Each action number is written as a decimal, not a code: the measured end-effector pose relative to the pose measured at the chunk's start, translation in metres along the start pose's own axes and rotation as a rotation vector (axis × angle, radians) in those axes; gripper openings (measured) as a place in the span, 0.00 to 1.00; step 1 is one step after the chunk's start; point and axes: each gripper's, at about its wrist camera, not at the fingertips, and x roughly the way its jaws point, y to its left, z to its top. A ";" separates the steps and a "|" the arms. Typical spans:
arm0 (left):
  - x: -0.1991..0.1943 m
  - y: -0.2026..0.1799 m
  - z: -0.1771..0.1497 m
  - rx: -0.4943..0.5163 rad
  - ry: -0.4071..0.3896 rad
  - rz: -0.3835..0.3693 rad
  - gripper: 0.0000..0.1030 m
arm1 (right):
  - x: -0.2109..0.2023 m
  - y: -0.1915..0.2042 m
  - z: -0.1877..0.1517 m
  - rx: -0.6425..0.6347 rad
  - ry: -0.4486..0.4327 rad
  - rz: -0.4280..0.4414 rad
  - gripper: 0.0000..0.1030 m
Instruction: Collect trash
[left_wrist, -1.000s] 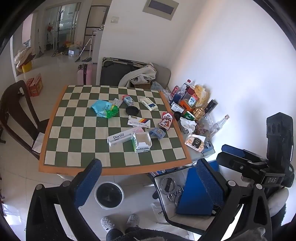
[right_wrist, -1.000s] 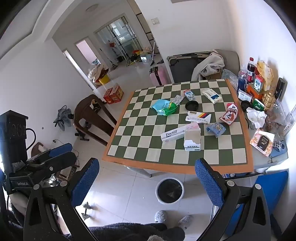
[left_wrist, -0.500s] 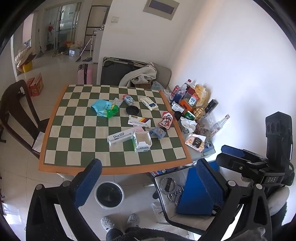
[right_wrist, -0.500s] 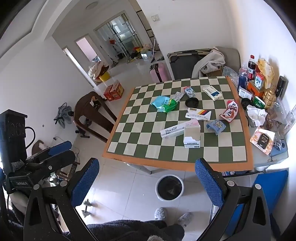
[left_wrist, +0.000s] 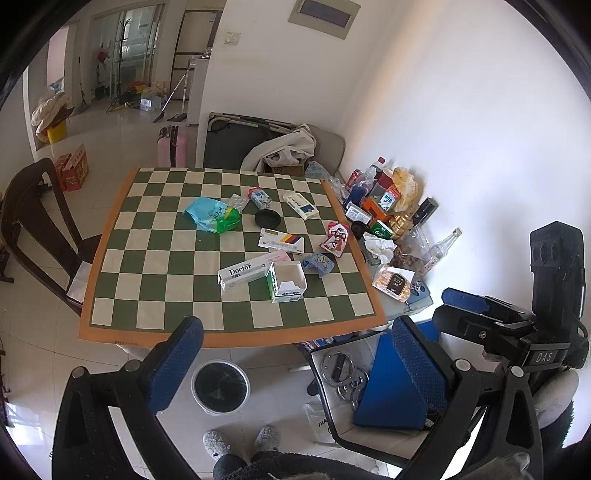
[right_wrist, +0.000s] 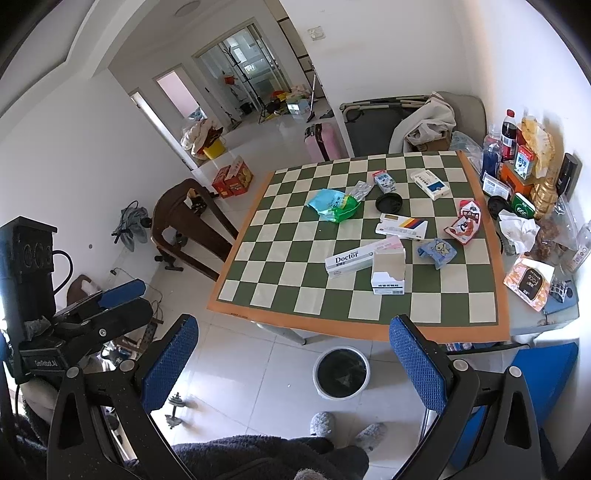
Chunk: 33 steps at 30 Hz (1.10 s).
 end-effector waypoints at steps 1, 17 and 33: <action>0.000 0.000 0.000 -0.001 0.000 0.002 1.00 | 0.001 0.001 0.000 -0.001 0.001 -0.001 1.00; -0.001 0.002 0.000 -0.001 0.003 0.002 1.00 | 0.005 0.001 0.001 0.000 0.003 0.005 1.00; 0.000 0.002 0.000 -0.002 0.004 0.003 1.00 | 0.017 0.008 0.011 -0.010 0.013 0.017 1.00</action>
